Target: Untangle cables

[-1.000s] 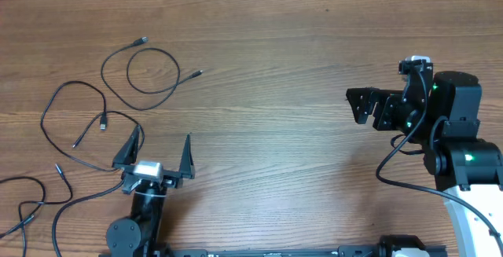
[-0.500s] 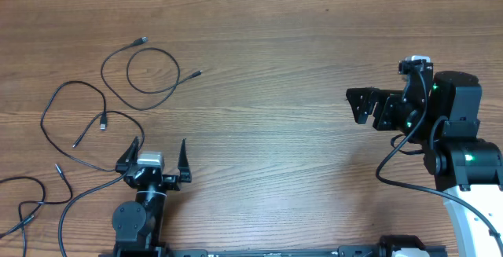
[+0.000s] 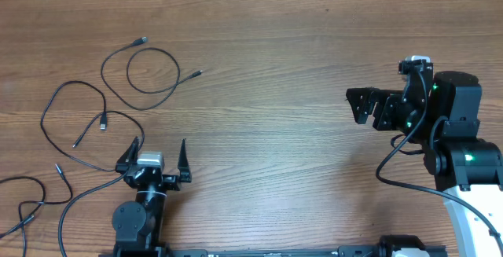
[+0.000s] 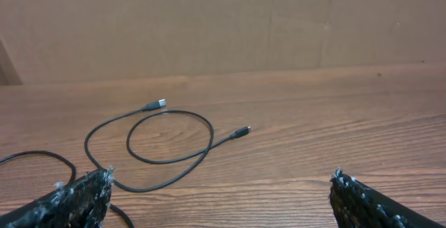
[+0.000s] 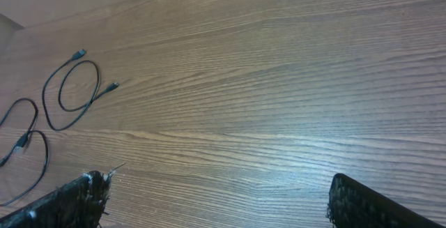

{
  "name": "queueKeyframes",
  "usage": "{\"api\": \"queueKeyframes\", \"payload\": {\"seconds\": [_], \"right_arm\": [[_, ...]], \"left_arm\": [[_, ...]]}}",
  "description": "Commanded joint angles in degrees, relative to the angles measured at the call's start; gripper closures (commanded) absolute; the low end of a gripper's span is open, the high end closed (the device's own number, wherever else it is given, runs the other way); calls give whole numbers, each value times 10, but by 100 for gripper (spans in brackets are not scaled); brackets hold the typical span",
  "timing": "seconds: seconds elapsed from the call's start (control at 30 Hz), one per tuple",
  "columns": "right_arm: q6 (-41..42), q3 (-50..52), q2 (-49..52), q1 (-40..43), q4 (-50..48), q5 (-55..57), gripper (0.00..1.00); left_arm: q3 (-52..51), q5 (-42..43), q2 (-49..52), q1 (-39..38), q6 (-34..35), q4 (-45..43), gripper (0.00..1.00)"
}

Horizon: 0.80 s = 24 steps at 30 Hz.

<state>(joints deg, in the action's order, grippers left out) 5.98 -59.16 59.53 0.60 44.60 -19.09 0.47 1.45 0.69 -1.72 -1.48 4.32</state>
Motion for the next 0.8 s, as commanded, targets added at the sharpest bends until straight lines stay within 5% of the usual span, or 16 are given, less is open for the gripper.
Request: {"api": "queueKeyframes", "payload": {"seconds": [0.0,0.47,0.77], "right_arm": [[0,-13,-2,-2,-4,2,0],[0,-2,-13,-9,20,21,0],[0,206,-106,-9,-182,24,0]], "left_arm": [[-2,-4,-4,6,-3,2,0],[-2,-4,-4,6,-2,2,0],[-2,-4,-4,6,-2,2,0]]}}
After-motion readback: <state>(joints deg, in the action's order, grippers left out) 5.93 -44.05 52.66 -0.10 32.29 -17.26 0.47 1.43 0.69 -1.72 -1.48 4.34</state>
